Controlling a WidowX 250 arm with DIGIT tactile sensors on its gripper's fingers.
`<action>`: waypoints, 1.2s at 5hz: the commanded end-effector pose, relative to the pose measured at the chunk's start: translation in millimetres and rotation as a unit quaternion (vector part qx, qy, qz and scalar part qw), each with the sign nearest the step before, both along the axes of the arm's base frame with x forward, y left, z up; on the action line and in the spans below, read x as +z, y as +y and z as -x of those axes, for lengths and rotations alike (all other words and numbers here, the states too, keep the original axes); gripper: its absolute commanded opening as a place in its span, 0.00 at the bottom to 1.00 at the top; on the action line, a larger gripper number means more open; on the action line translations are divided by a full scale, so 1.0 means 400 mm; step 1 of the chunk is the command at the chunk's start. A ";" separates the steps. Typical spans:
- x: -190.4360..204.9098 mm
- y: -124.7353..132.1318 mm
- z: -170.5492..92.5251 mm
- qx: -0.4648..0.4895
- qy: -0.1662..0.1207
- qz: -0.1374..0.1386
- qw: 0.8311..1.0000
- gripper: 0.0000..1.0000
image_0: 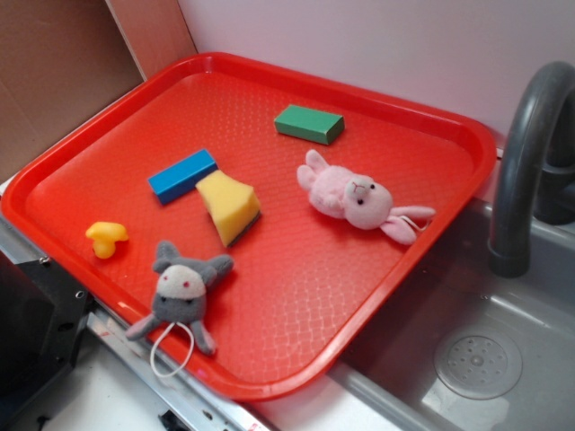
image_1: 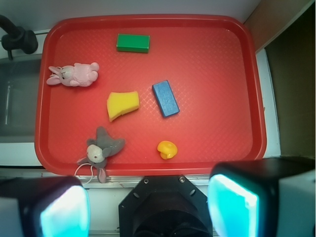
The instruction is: Grab the pink bunny.
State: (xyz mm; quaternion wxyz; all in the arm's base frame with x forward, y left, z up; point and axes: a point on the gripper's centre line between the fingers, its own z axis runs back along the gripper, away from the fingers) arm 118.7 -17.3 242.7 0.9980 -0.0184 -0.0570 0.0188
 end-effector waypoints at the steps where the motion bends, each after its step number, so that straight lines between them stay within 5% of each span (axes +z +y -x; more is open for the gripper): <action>1: 0.000 0.000 0.000 0.000 0.000 0.000 1.000 1.00; 2: 0.009 -0.041 -0.053 -0.087 -0.038 -0.043 0.995 1.00; 4: -0.034 -0.143 -0.199 -0.239 -0.050 -0.070 0.967 1.00; 6: -0.158 -0.269 -0.340 -0.416 -0.038 -0.128 0.899 1.00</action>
